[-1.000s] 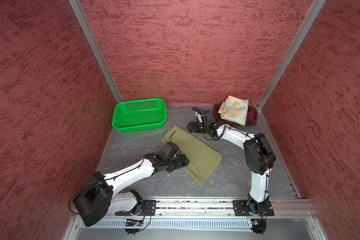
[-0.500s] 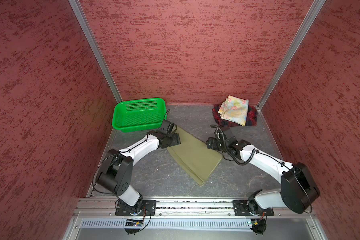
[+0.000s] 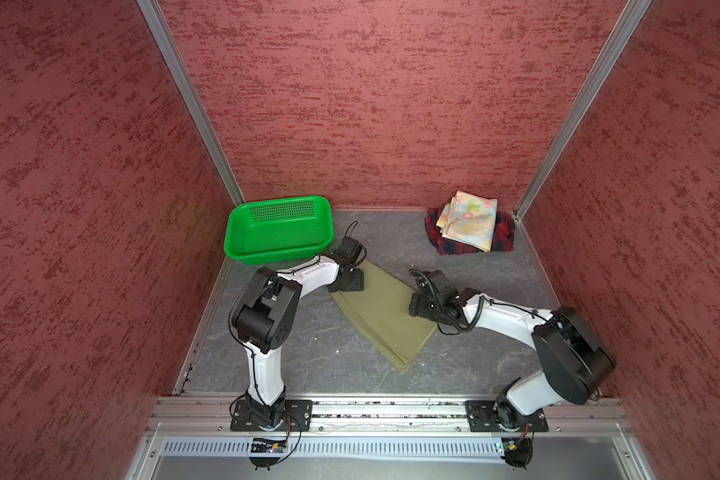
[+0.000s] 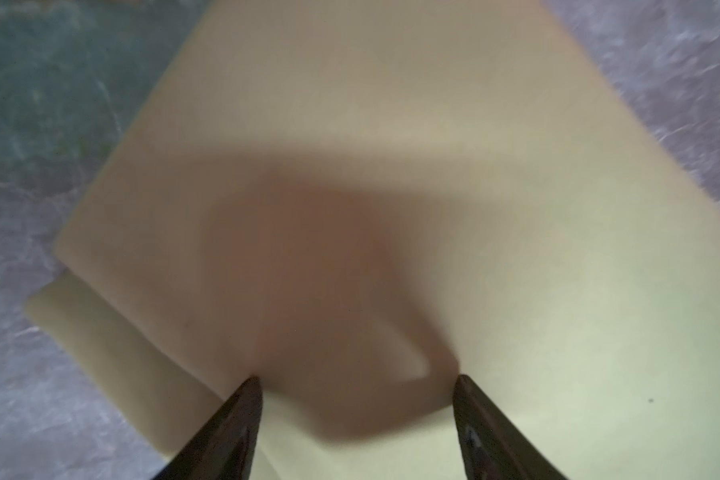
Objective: Fold and stack the skirts
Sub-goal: 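Regrasp the folded olive skirt's ends with both grippers and straighten it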
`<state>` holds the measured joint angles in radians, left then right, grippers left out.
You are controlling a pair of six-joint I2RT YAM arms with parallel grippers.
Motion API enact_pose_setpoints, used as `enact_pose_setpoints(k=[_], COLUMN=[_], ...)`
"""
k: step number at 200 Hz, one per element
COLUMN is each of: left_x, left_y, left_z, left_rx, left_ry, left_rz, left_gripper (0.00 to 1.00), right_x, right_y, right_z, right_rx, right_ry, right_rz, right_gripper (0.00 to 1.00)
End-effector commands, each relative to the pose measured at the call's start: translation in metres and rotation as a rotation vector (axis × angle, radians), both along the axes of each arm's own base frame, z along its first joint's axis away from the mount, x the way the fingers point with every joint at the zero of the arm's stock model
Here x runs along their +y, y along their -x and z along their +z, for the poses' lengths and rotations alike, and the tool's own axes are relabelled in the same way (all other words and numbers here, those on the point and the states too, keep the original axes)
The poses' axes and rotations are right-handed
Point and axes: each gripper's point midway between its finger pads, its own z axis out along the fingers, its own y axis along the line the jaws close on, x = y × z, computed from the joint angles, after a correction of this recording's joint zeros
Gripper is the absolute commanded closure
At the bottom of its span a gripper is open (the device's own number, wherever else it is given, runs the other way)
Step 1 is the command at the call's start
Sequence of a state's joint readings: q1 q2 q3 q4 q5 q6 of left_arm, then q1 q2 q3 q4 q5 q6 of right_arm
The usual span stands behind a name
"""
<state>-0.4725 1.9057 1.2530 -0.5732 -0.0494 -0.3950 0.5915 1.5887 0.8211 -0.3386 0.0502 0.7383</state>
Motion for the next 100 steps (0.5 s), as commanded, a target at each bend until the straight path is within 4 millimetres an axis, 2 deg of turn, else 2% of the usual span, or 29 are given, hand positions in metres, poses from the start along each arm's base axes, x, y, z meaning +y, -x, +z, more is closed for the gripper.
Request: enact_pose_setpoints(k=[1,25,57,81,100], left_x=[0.004,0.0,-0.021,-0.05,-0.068], left_y=[0.02,0.039,0.065,0.075,0.075], left_z=[-0.006,-0.011,-0.009,0.007,0.027], left_rx=[0.062,0.117,0.16,0.15,0.122], left_ry=[0.005,0.074,0.207,0.32,0.411], left_rz=[0.011,0.048,0.073,0.053,0.029], left_gripper=[0.29,0.29,0.31,0.28,0.24], right_x=[0.0,-0.007,-0.019,-0.023,-0.017], right_y=[-0.019,-0.044,-0.097,-0.144,-0.181], right_z=[-0.006,-0.012,-0.001,0.018,0.048], right_rx=[-0.02,-0.028,-0.1,-0.185,-0.278], right_ry=[0.034,0.088,0.098,0.062,0.04], right_rz=[-0.02,-0.001,0.017,0.048,0.089], right_gripper=[0.08,0.07,0.05,0.04,0.02])
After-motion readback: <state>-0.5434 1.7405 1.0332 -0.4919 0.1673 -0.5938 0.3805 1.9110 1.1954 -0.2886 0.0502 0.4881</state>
